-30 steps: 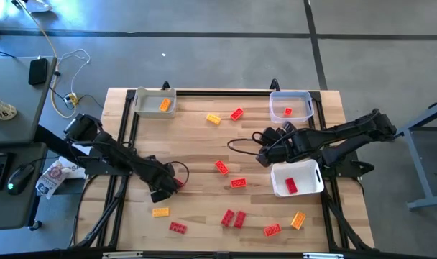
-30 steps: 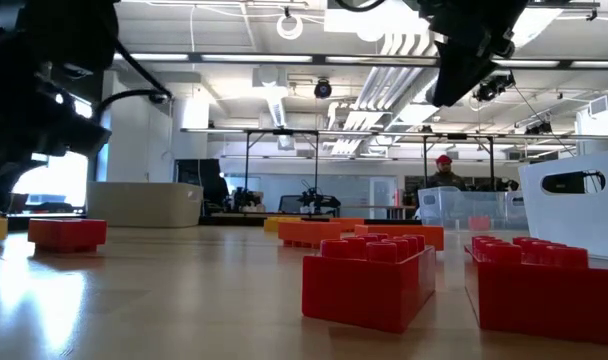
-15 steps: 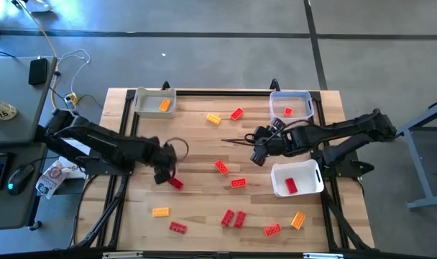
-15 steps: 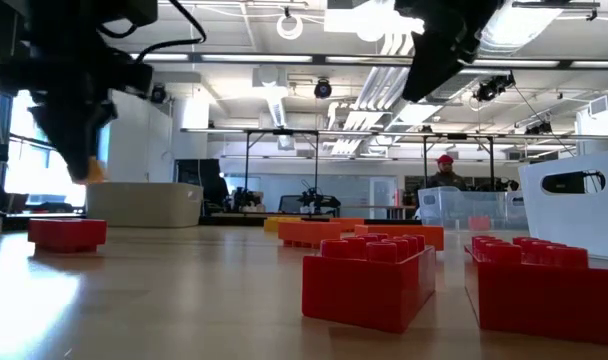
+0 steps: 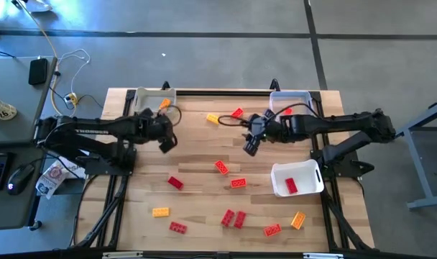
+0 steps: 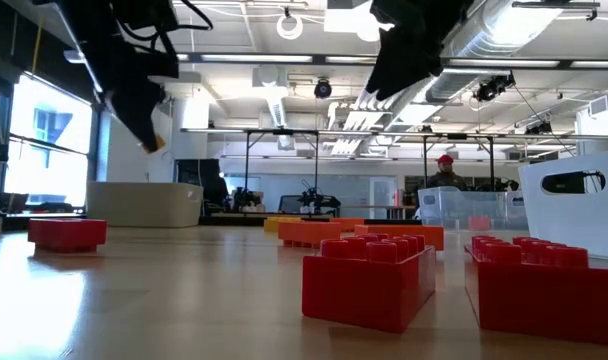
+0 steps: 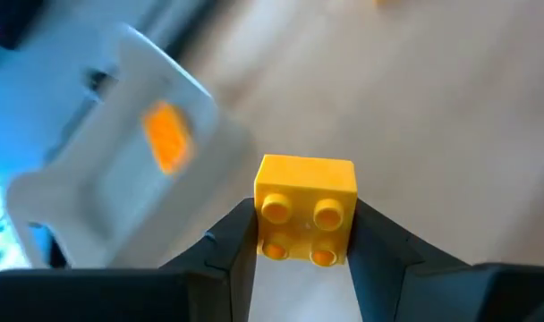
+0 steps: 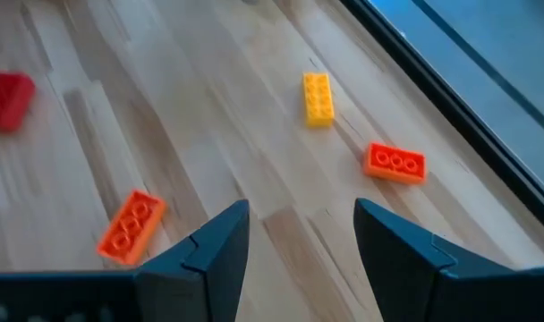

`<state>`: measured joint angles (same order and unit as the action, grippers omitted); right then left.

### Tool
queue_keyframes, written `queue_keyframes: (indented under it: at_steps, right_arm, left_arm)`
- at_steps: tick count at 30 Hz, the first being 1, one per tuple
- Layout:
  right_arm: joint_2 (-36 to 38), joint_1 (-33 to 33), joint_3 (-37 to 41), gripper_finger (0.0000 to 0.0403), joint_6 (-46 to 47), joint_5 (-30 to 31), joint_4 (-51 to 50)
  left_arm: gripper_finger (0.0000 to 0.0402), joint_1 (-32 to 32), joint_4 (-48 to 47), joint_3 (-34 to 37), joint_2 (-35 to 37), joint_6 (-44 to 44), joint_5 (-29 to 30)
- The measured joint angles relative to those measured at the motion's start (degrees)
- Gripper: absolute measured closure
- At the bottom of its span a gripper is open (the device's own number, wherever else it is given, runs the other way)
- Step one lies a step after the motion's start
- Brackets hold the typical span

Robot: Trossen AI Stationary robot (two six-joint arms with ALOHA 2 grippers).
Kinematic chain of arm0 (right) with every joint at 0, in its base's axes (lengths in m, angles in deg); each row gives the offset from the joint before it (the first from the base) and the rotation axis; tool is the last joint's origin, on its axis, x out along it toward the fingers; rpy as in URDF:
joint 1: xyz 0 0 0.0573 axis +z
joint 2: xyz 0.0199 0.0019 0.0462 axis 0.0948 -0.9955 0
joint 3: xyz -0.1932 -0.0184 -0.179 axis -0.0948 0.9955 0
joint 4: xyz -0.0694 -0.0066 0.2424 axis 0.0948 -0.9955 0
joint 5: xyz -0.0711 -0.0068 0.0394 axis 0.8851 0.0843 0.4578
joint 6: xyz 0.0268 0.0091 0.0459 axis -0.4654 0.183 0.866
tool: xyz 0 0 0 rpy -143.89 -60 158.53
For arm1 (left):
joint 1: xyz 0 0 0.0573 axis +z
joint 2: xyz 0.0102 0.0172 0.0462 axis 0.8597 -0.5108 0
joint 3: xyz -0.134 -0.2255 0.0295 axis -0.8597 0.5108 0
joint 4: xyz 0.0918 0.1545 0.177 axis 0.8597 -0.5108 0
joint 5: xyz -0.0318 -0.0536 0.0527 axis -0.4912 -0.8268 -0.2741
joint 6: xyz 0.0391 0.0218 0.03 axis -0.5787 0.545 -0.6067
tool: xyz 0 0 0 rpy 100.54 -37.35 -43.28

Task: Sort & place blocks by color
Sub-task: Put the yellow block into the gray bin

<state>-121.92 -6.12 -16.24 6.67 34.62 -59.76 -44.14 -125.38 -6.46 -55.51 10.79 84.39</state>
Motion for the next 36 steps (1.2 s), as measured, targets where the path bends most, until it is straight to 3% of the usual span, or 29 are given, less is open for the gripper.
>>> queue_keyframes:
  at_steps: [4,13,24,31,36]
  right_arm:
    - [-1.5,-0.5,0.0,0.0214,-0.1,-1.9,3.3]
    - [-7.5,0.9,0.0,0.0214,-0.1,-2.9,12.4]
    - [-14.3,6.0,0.0,0.0214,-1.1,-2.9,23.4]
    - [-17.8,8.2,0.0,0.0214,1.9,-3.2,24.6]
    - [-19.6,9.0,0.0,0.0214,3.2,-4.2,24.7]
  left_arm:
    - [0.0285,5.5,7.5,0.0,0.3,-4.1,3.5]
    - [0.0285,17.8,21.4,0.0,0.3,-12.1,4.7]
    - [0.0285,31.2,22.0,0.0,-3.2,-11.0,0.5]
    - [0.0284,34.5,22.5,0.0,-8.3,-9.1,0.0]
    - [0.0284,35.6,23.3,0.0,-12.3,-7.1,-5.4]
